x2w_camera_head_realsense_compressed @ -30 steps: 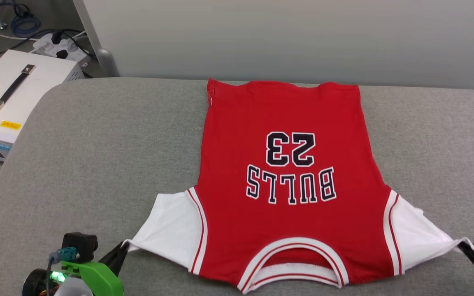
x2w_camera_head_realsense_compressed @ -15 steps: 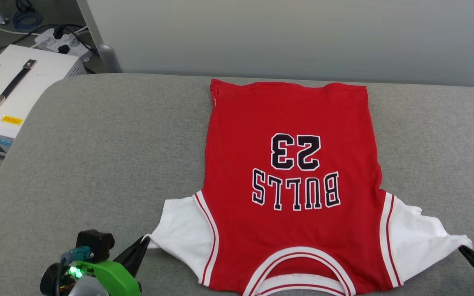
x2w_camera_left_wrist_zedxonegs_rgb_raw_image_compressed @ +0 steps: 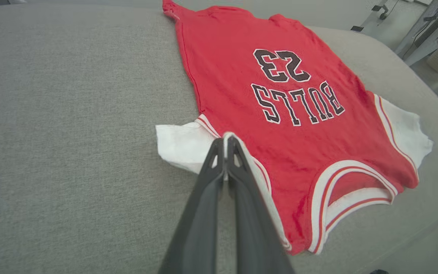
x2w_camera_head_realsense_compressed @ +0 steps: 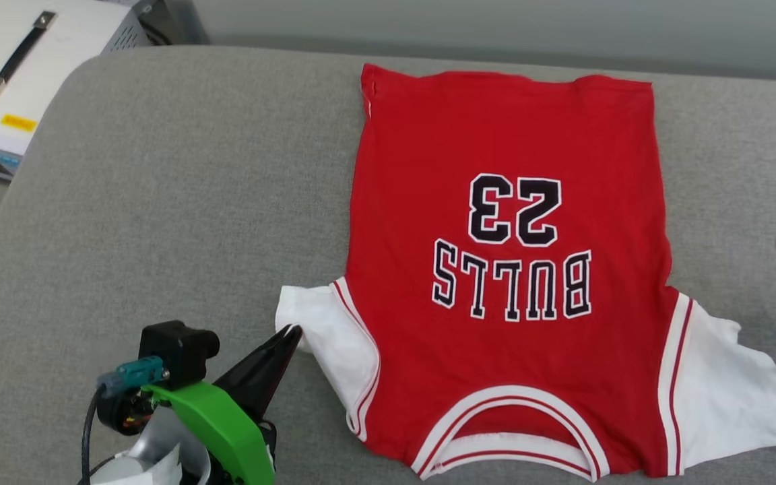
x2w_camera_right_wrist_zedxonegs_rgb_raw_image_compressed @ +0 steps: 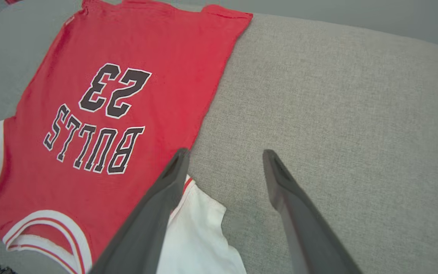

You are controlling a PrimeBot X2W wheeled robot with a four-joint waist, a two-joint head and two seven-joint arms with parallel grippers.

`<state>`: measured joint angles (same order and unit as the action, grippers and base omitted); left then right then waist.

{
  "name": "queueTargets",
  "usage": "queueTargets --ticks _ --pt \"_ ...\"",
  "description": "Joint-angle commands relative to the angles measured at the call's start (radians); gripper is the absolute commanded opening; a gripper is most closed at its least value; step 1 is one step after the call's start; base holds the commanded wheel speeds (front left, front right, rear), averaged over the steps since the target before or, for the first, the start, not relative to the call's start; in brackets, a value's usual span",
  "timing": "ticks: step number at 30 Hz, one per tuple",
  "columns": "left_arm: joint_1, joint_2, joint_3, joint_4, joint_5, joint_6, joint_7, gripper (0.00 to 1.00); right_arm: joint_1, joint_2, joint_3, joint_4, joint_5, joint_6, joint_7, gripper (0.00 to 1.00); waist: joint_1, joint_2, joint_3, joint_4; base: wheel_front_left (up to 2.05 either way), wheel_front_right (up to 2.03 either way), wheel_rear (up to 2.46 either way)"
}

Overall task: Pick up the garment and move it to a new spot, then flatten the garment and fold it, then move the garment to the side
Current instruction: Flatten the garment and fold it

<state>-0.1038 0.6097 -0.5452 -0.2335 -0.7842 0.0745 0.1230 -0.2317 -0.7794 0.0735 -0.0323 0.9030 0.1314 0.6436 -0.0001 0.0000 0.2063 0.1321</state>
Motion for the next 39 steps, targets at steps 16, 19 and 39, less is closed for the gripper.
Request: queueTargets --ticks 16,19,39 --pt "-0.063 0.003 -0.035 -0.255 0.029 0.044 0.087 0.00 -0.573 0.165 -0.098 0.193 -0.318 -0.001 0.476 1.00 0.0001 0.0000 0.330 0.207 0.00 0.00 0.00" --pt "-0.077 -0.020 -0.047 -0.267 0.018 0.030 0.079 0.00 -0.688 0.163 -0.109 0.257 -0.389 -0.001 0.521 1.00 0.0001 0.0000 0.381 0.242 0.00 0.00 0.00" --pt "-0.123 -0.051 -0.044 -0.224 0.014 -0.009 0.026 0.00 -0.808 0.131 -0.090 0.455 -0.502 -0.001 0.538 0.00 0.0001 0.0000 0.458 0.322 0.00 0.00 0.00"
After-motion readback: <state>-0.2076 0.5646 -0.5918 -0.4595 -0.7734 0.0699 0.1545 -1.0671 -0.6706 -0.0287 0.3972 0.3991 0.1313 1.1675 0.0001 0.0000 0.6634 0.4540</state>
